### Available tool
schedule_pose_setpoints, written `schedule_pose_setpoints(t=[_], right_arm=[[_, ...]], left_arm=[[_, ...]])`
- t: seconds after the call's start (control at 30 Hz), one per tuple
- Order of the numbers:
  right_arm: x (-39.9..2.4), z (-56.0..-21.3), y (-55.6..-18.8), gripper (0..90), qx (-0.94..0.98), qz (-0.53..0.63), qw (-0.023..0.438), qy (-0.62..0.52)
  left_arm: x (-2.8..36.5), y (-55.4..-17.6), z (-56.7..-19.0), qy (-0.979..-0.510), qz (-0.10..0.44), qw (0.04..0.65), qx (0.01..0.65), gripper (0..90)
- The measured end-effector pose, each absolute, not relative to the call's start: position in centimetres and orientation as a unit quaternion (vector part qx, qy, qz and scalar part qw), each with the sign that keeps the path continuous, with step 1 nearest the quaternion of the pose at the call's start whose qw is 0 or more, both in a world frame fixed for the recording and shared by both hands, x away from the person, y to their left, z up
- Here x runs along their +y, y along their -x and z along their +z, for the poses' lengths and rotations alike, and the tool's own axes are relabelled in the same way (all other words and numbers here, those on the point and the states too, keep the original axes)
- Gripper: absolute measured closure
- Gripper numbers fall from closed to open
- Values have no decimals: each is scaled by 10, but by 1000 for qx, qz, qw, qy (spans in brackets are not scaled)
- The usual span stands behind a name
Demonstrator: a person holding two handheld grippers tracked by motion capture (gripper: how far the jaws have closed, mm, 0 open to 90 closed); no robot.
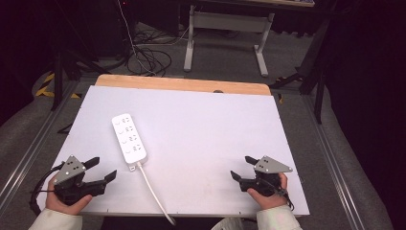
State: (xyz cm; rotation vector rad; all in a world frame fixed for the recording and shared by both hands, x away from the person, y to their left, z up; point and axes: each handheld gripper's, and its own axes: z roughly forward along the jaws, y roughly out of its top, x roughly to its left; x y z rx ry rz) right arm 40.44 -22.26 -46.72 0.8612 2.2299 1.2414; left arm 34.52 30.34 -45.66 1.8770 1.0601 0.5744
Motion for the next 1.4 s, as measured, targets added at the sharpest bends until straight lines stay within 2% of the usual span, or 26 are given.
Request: schedule_pose_setpoints(t=[0.97, 1.17, 1.4], right_arm=[[-222, -468, -404, 272, 810, 458, 212, -299], [-221, -468, -404, 276, 812, 457, 208, -298], [-220, -469, -404, 276, 813, 455, 205, -299]], left_arm=[[302, -342, -448, -760, 245, 431, 420, 230], [300, -344, -441, -760, 242, 428, 426, 276], [300, -351, -431, -761, 230, 425, 433, 283]])
